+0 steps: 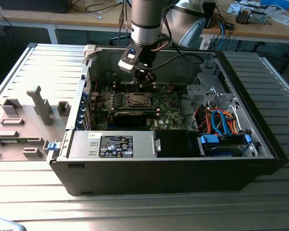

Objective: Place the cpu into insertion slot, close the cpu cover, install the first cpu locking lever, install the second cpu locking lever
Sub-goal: 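Install the first cpu locking lever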

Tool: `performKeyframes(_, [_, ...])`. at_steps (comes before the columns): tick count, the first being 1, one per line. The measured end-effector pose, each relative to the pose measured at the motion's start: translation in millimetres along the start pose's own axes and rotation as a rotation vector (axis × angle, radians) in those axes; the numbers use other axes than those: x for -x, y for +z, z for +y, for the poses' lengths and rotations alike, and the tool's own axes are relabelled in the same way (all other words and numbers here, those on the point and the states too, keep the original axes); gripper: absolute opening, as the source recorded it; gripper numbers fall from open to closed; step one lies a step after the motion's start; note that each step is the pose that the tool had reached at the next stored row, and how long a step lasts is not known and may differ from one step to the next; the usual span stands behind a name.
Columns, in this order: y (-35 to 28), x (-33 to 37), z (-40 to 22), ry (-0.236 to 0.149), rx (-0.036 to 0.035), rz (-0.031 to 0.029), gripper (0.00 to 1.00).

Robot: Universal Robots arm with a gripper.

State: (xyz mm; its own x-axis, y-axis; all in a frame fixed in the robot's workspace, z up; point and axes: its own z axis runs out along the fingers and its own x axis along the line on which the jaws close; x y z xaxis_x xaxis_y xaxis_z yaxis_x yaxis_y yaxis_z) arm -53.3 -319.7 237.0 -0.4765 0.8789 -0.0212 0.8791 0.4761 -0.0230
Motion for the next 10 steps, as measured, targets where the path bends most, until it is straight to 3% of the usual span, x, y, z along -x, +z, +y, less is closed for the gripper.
performKeyframes(10, [0.0, 0.0, 0.0, -0.060, 0.0016, -0.0008, 0.11])
